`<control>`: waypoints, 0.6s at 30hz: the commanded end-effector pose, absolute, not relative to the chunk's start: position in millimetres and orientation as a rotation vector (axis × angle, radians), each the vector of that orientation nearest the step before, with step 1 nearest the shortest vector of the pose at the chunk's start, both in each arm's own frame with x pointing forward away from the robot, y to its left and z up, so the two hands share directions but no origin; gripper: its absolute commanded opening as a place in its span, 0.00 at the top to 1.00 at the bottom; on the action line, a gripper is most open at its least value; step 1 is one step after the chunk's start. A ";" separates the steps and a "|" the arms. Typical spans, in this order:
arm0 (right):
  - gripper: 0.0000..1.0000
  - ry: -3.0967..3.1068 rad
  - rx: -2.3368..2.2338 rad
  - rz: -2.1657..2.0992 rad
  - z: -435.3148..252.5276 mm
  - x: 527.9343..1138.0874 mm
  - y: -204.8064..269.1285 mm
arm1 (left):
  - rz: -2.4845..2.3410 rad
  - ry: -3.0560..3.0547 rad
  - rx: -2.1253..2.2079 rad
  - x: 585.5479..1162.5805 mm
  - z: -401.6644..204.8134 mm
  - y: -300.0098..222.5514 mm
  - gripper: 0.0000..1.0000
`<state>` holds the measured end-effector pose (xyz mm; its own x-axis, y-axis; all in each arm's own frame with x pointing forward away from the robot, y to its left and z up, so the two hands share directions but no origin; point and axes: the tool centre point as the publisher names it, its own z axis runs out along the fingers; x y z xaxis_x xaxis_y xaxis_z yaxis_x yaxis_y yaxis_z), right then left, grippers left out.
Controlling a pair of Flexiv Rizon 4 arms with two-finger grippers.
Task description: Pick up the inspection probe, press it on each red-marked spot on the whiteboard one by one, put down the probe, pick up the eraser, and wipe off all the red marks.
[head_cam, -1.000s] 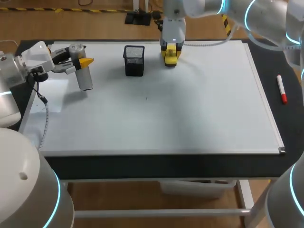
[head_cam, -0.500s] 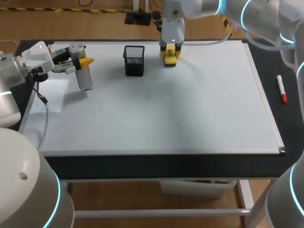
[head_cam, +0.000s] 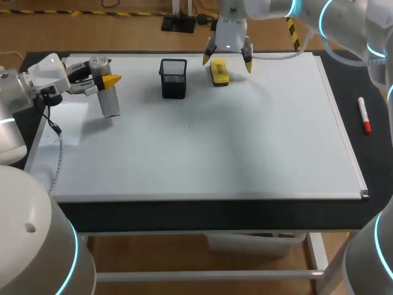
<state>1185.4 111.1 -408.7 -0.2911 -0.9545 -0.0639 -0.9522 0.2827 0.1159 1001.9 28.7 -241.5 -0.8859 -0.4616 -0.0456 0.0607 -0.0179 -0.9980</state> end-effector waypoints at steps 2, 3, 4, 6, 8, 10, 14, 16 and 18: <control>0.00 -2.642 1.779 -0.260 -381.5 1163.5 83.6 | -1.962 1.897 -0.419 1001.6 -241.0 27.7 1.00; 0.00 -2.664 1.759 -0.282 -379.7 1162.8 81.5 | -1.962 1.897 -0.419 1001.6 -241.0 27.7 1.00; 0.00 -2.694 1.729 -0.305 -376.3 1161.4 77.8 | -1.962 1.897 -0.419 1001.6 -241.0 27.7 1.00; 0.00 -2.736 1.692 -0.333 -371.7 1159.4 73.4 | -1.962 1.897 -0.419 1001.6 -241.0 27.7 1.00; 0.00 -2.779 1.629 -0.379 -367.7 1157.2 68.9 | -1.962 1.897 -0.419 1001.6 -241.0 27.7 1.00; 0.00 -2.832 1.565 -0.436 -364.6 1155.3 64.1 | -1.962 1.897 -0.419 1001.6 -241.0 27.7 1.00; 0.00 -2.898 1.458 -0.521 -362.0 1151.4 57.0 | -1.962 1.897 -0.419 1001.6 -241.0 27.7 1.00; 0.00 -2.920 1.447 -0.564 -356.3 1147.9 54.2 | -1.962 1.897 -0.419 1001.6 -241.0 27.7 1.00; 0.00 -2.925 1.407 -0.613 -351.3 1145.6 52.2 | -1.962 1.897 -0.419 1001.6 -241.0 27.7 1.00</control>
<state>1166.4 70.7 -363.4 -0.6143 -0.7564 -0.2250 -0.7855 0.5587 0.2662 1001.9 28.7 -241.5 -0.8859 -0.4616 -0.0456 0.0607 -0.0179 -0.9980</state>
